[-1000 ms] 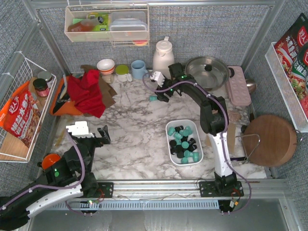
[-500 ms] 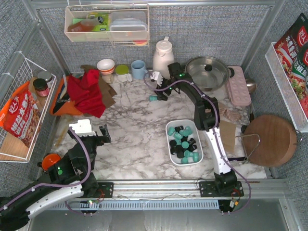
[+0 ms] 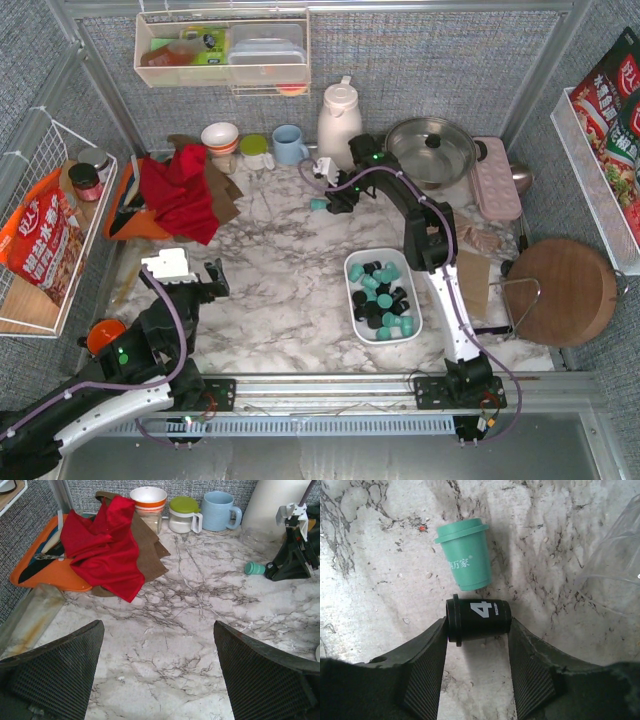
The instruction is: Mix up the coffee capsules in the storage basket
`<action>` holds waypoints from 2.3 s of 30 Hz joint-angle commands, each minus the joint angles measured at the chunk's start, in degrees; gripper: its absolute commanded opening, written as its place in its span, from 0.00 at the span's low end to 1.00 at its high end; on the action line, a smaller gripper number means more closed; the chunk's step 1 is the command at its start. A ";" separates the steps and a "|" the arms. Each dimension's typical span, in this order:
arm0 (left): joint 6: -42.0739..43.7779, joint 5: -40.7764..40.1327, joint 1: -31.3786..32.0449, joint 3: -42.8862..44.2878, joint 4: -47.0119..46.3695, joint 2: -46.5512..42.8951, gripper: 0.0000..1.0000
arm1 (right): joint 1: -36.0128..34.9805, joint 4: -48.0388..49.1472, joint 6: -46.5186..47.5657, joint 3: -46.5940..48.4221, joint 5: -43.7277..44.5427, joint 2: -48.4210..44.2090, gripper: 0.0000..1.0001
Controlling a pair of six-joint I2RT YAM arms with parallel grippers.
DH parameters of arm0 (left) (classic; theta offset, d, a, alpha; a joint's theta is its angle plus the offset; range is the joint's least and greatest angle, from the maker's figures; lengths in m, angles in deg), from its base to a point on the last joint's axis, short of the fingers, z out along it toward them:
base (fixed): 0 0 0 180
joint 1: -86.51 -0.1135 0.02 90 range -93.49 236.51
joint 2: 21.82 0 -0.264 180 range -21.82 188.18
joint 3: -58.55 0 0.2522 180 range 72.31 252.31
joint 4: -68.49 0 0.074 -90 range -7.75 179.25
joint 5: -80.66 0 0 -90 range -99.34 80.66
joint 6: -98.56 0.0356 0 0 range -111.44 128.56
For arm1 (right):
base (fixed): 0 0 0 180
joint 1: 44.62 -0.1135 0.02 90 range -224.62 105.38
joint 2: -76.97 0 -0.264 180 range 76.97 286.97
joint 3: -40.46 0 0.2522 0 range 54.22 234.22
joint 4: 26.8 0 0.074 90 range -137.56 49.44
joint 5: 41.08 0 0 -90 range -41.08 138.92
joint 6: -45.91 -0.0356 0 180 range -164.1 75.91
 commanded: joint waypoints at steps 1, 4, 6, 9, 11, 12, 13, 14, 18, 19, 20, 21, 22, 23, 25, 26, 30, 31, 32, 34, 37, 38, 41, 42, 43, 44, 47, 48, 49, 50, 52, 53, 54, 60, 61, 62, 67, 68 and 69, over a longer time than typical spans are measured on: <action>0.27 0.39 0.01 -0.13 -1.30 -0.24 0.99 | -0.46 1.79 0.80 -3.03 -1.62 -1.96 0.48; 0.29 0.43 -0.03 -0.09 -1.21 -0.23 0.99 | -0.57 3.47 0.33 -4.19 -1.60 -2.80 0.45; 0.19 0.48 -0.04 -0.11 -1.14 -0.20 0.99 | -0.56 4.45 0.06 -5.44 -1.69 -3.71 0.42; 0.10 0.64 -0.04 -0.04 -1.05 -0.28 0.99 | -0.65 7.67 -0.92 -9.79 -1.79 -7.34 0.40; 0.09 0.74 -0.06 0.00 -1.04 -0.31 0.99 | -0.57 10.61 -2.21 -13.49 -1.67 -10.83 0.39; 0.09 0.81 -0.11 0.01 -1.11 -0.36 0.99 | -0.56 11.70 -2.73 -15.73 -1.56 -12.79 0.39; 0.09 0.83 -0.12 0.00 -1.12 -0.33 0.99 | -0.57 12.69 -3.00 -18.18 -1.28 -15.13 0.39; 0.09 0.95 -0.12 0.00 -1.20 -0.32 0.99 | -0.59 13.85 -3.51 -21.04 -0.94 -17.44 0.39; 0.38 1.88 -0.14 0.06 -1.62 -0.40 0.99 | -0.65 18.22 -7.26 -33.24 1.40 -28.69 0.39; 0.55 2.07 -0.20 0.07 -1.85 -0.46 0.99 | -0.65 18.79 -8.60 -36.61 1.72 -31.46 0.38; 0.68 2.32 -0.28 0.15 -2.11 -0.51 0.99 | -0.70 19.56 -10.03 -39.99 2.17 -34.51 0.38; 0.70 2.73 -0.37 0.20 -2.25 -0.61 0.99 | -0.86 20.56 -12.17 -43.52 3.07 -37.68 0.37; 0.66 3.38 -0.44 0.27 -2.33 -0.76 0.99 | -1.02 22.28 -15.01 -47.63 4.08 -40.83 0.37; 0.52 3.94 -0.47 0.31 -2.35 -0.93 0.99 | -1.29 23.96 -17.44 -51.58 4.95 -44.21 0.37; 0.18 4.60 -0.56 0.39 -2.28 -1.54 0.99 | -2.09 27.53 -22.40 -60.63 7.46 -51.04 0.36; -0.04 4.79 -0.64 0.42 -2.24 -1.94 0.99 | -2.72 28.89 -24.45 -64.82 9.38 -54.53 0.36; -0.48 5.79 -0.65 0.13 -2.78 -3.82 0.99 | -6.16 30.48 -33.65 -78.16 17.31 -67.28 0.35; -0.56 6.16 -0.65 0.11 -2.94 -4.28 0.99 | -6.98 30.21 -35.90 -81.96 19.44 -70.18 0.35; -0.60 6.42 -0.65 0.06 -3.09 -4.58 0.99 | -7.79 29.84 -38.44 -84.18 21.23 -72.87 0.35; -0.78 6.90 -0.73 0.22 -3.06 -5.10 0.99 | -8.70 28.18 -42.02 -87.68 24.82 -77.36 0.36; -1.36 7.15 -0.74 0.58 -2.49 -5.74 0.99 | -8.91 24.77 -41.85 -91.30 27.44 -81.33 0.39; -1.52 7.16 -0.74 0.67 -2.38 -6.14 0.99 | -8.91 23.17 -41.69 -91.75 28.12 -82.36 0.40; -1.99 7.08 -0.74 0.63 -2.14 -7.42 0.99 | -9.19 19.61 -41.89 -92.59 30.10 -83.86 0.47; -2.08 6.95 -0.74 0.52 -2.12 -7.74 0.99 | -9.32 19.24 -42.33 -92.74 30.92 -84.03 0.50; -2.10 6.83 -0.74 0.46 -2.16 -8.07 0.99 | -9.35 18.79 -42.75 -92.64 31.43 -84.01 0.53; -2.10 6.74 -0.74 0.51 -2.18 -8.37 0.99 | -9.43 18.07 -42.97 -92.27 32.09 -83.86 0.54; -2.55 6.48 -0.73 0.66 -1.65 -8.81 0.99 | -9.56 15.11 -44.01 -90.46 35.38 -83.04 0.57; -2.70 6.31 -0.74 0.66 -1.39 -8.89 0.99 | -9.53 14.26 -44.06 -90.06 36.00 -82.86 0.59; -2.86 6.14 -0.74 0.73 -1.17 -8.98 0.99 | -9.54 13.54 -44.14 -89.65 36.54 -82.78 0.61; -2.96 5.99 -0.74 0.77 -1.07 -9.07 0.99 | -9.53 12.93 -44.17 -89.27 36.93 -82.74 0.63; -2.98 5.71 -0.74 0.73 -1.04 -9.38 0.99 | -9.58 12.00 -44.01 -88.66 37.20 -82.83 0.66; -2.98 5.60 -0.74 0.74 -1.10 -9.42 0.99 | -9.61 11.60 -43.99 -88.26 37.18 -82.87 0.67; -2.98 5.53 -0.74 0.72 -1.12 -9.43 0.99 | -9.62 11.24 -43.86 -87.87 37.16 -82.95 0.68; -2.68 5.23 -0.74 0.61 -1.36 -9.01 0.99 | -9.88 13.66 -43.82 -83.76 36.49 -83.55 0.97; -2.59 5.22 -0.72 0.59 -1.45 -8.80 0.99 | -9.89 15.39 -44.51 -83.04 37.43 -83.30 0.99; -2.55 5.18 -0.74 0.63 -1.47 -8.55 0.99 | -9.88 16.97 -45.00 -82.22 38.57 -82.87 0.99; -2.38 4.92 -0.80 0.65 -1.30 -7.63 0.99 | -8.96 25.81 -43.34 -76.95 39.50 -76.41 0.99; -2.36 4.83 -0.82 0.60 -1.30 -7.55 0.99 | -8.56 27.69 -43.06 -76.09 40.12 -74.33 0.99; -2.37 4.65 -0.83 0.63 -1.30 -7.51 0.99 | -7.94 29.24 -42.83 -75.14 40.24 -72.17 0.99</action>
